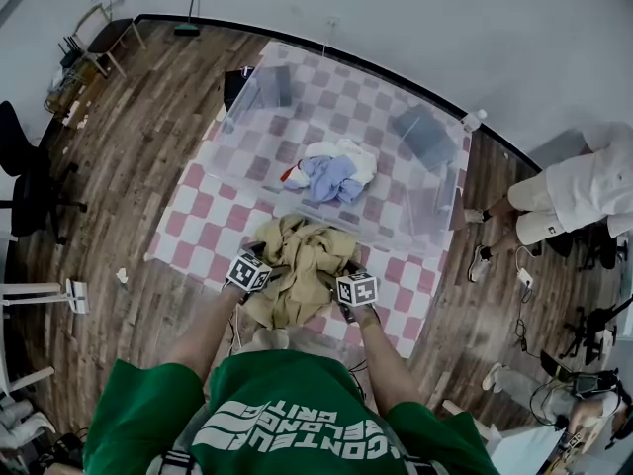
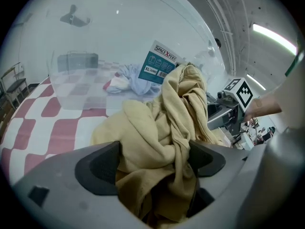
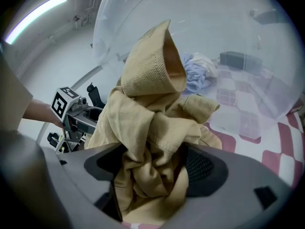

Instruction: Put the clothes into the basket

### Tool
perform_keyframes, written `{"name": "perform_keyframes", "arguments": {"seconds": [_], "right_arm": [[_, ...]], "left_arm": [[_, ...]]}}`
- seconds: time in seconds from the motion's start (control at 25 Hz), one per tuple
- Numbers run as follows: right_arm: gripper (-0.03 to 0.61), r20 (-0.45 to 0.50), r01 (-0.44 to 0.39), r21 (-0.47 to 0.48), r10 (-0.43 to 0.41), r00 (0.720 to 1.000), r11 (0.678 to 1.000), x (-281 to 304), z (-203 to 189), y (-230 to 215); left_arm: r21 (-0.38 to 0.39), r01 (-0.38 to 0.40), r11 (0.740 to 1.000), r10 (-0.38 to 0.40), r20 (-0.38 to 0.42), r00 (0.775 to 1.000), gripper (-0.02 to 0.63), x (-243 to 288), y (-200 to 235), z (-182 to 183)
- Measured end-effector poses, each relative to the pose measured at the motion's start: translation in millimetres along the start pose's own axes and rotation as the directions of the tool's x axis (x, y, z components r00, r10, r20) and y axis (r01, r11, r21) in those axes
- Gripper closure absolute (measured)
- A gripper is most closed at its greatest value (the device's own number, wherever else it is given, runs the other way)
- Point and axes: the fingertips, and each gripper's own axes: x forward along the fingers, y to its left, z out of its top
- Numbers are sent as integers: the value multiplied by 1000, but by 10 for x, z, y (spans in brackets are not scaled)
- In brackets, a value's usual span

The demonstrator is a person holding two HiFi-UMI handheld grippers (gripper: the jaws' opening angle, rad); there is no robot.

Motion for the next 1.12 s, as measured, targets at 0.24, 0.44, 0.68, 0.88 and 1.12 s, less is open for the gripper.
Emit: {"name": "perform_keyframes", "arguments": {"seconds": [0.24,0.44,0.68,0.88,1.12], "right_arm": [[201,-34,-36,11,36,999,999,154,-21,1],[202,-65,-61,33,63,996,998,218,-59,14],[267,-88,-96,44,100,991,994,246,-41,75],[333,-88,-81,18,82,993,997,214,-22,125],[398,-71,-77,8,78,994,997,134,31,207]], "left_arm": [[-1,5,1000,-5,-27,1000,193,109,30,-31],[-23,24,999,-25,-57,998,209,135,-3,-60],[-61,50,997,-55,-85,995,269,127,-48,-23],[-90,52,995,-61,-99,993,315,115,-96,-16],[-102,50,994,-58,-85,995,377,62,-163,17]]}}
